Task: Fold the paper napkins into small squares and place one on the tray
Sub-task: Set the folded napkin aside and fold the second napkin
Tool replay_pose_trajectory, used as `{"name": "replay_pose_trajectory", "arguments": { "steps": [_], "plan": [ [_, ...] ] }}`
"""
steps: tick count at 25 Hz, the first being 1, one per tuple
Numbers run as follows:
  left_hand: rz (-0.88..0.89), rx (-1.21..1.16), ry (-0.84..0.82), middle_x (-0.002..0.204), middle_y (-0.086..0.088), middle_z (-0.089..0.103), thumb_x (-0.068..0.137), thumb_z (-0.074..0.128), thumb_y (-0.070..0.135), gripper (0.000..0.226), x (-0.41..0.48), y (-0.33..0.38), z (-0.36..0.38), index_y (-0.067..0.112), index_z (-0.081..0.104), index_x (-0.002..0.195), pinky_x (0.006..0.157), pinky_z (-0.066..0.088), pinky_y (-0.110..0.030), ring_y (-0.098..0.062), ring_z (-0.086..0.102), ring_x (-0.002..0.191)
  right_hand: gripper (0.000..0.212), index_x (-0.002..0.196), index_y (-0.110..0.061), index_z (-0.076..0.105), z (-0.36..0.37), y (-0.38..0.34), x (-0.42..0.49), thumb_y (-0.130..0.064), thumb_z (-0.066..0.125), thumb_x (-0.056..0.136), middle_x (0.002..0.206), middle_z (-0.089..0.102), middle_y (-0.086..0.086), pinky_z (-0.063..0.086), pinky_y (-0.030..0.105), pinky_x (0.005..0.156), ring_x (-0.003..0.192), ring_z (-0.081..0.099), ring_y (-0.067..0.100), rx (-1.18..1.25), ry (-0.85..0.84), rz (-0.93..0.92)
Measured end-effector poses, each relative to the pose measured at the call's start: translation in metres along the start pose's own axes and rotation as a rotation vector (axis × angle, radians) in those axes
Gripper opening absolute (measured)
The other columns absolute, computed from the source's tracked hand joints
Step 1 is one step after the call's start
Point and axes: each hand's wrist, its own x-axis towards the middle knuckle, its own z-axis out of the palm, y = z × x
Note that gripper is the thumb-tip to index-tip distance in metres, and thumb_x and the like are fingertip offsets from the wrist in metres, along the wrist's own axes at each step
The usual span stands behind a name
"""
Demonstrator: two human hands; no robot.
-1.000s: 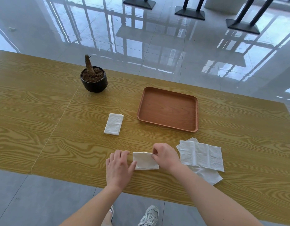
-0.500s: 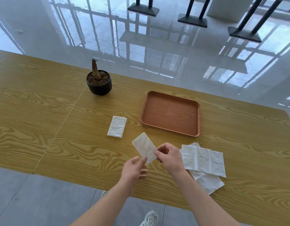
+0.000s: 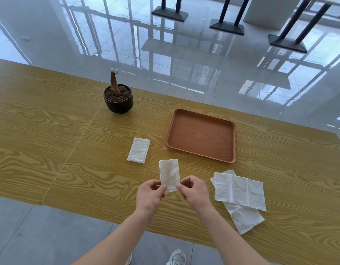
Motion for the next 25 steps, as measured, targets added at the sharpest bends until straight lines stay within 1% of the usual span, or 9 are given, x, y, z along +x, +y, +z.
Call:
{"name": "replay_pose_trajectory", "arguments": {
  "steps": [3, 6, 9, 12, 14, 16, 20, 23, 25],
  "plan": [
    [0.074, 0.104, 0.026, 0.063, 0.001, 0.072, 0.083, 0.079, 0.018, 0.004, 0.002, 0.003, -0.008, 0.018, 0.075, 0.082, 0.061, 0.052, -0.029, -0.008, 0.064, 0.056, 0.013, 0.079, -0.016, 0.069, 0.008, -0.005, 0.003, -0.020, 0.081, 0.081, 0.070, 0.070, -0.003, 0.055, 0.037, 0.067, 0.062, 0.060, 0.011, -0.022, -0.022, -0.009],
    [0.125, 0.179, 0.076, 0.065, 0.005, 0.073, 0.083, 0.079, 0.020, 0.005, 0.008, 0.010, -0.020, 0.022, 0.074, 0.081, 0.062, 0.051, -0.026, -0.006, 0.065, 0.060, 0.013, 0.079, -0.017, 0.068, 0.020, -0.016, 0.009, -0.021, 0.080, 0.082, 0.070, 0.070, -0.003, 0.054, 0.035, 0.066, 0.061, 0.059, 0.010, -0.046, -0.051, -0.026],
    [0.137, 0.193, 0.136, 0.071, 0.003, 0.075, 0.083, 0.079, 0.021, 0.005, 0.020, 0.019, -0.035, 0.022, 0.074, 0.082, 0.066, 0.054, -0.026, -0.008, 0.067, 0.065, 0.013, 0.078, -0.015, 0.068, 0.038, -0.032, 0.020, -0.018, 0.080, 0.082, 0.071, 0.069, -0.001, 0.054, 0.038, 0.067, 0.063, 0.059, 0.013, -0.027, -0.062, -0.015],
    [0.154, 0.213, 0.174, 0.072, 0.006, 0.074, 0.083, 0.079, 0.020, 0.008, 0.035, 0.033, -0.049, 0.025, 0.073, 0.081, 0.063, 0.051, -0.022, -0.007, 0.068, 0.067, 0.012, 0.077, -0.015, 0.069, 0.057, -0.047, 0.032, -0.018, 0.079, 0.081, 0.073, 0.069, -0.001, 0.056, 0.043, 0.071, 0.065, 0.060, 0.015, 0.000, -0.064, 0.027],
    [0.166, 0.230, 0.199, 0.074, 0.007, 0.074, 0.083, 0.079, 0.018, 0.011, 0.047, 0.040, -0.058, 0.027, 0.073, 0.081, 0.067, 0.053, -0.024, -0.009, 0.070, 0.072, 0.012, 0.077, -0.016, 0.069, 0.070, -0.054, 0.040, -0.021, 0.079, 0.081, 0.073, 0.069, -0.002, 0.057, 0.045, 0.074, 0.066, 0.060, 0.014, -0.013, -0.061, 0.044],
    [0.162, 0.250, 0.225, 0.078, 0.007, 0.074, 0.083, 0.079, 0.018, 0.009, 0.060, 0.046, -0.066, 0.024, 0.074, 0.086, 0.072, 0.055, -0.027, -0.011, 0.070, 0.076, 0.014, 0.077, -0.016, 0.068, 0.082, -0.061, 0.048, -0.023, 0.079, 0.081, 0.074, 0.069, -0.003, 0.058, 0.045, 0.074, 0.067, 0.060, 0.015, -0.020, -0.054, 0.057],
    [0.146, 0.291, 0.260, 0.077, 0.008, 0.072, 0.083, 0.078, 0.020, 0.010, 0.087, 0.057, -0.079, 0.022, 0.073, 0.092, 0.069, 0.052, -0.026, -0.010, 0.068, 0.074, 0.013, 0.078, -0.016, 0.069, 0.105, -0.077, 0.066, -0.024, 0.079, 0.081, 0.075, 0.070, -0.003, 0.058, 0.044, 0.075, 0.067, 0.061, 0.015, -0.013, -0.028, 0.094],
    [0.135, 0.318, 0.265, 0.078, 0.009, 0.072, 0.082, 0.077, 0.022, 0.008, 0.103, 0.064, -0.085, 0.022, 0.074, 0.090, 0.074, 0.056, -0.032, -0.010, 0.068, 0.076, 0.012, 0.080, -0.018, 0.070, 0.116, -0.084, 0.078, -0.026, 0.079, 0.082, 0.080, 0.072, -0.005, 0.058, 0.044, 0.077, 0.071, 0.064, 0.014, -0.030, -0.004, 0.104],
    [0.116, 0.337, 0.264, 0.078, 0.010, 0.072, 0.082, 0.077, 0.025, 0.006, 0.113, 0.065, -0.087, 0.023, 0.074, 0.088, 0.073, 0.056, -0.033, -0.010, 0.068, 0.076, 0.013, 0.082, -0.018, 0.070, 0.123, -0.086, 0.085, -0.028, 0.078, 0.082, 0.082, 0.073, -0.004, 0.058, 0.044, 0.079, 0.074, 0.065, 0.014, -0.048, 0.008, 0.116]
  ]
}}
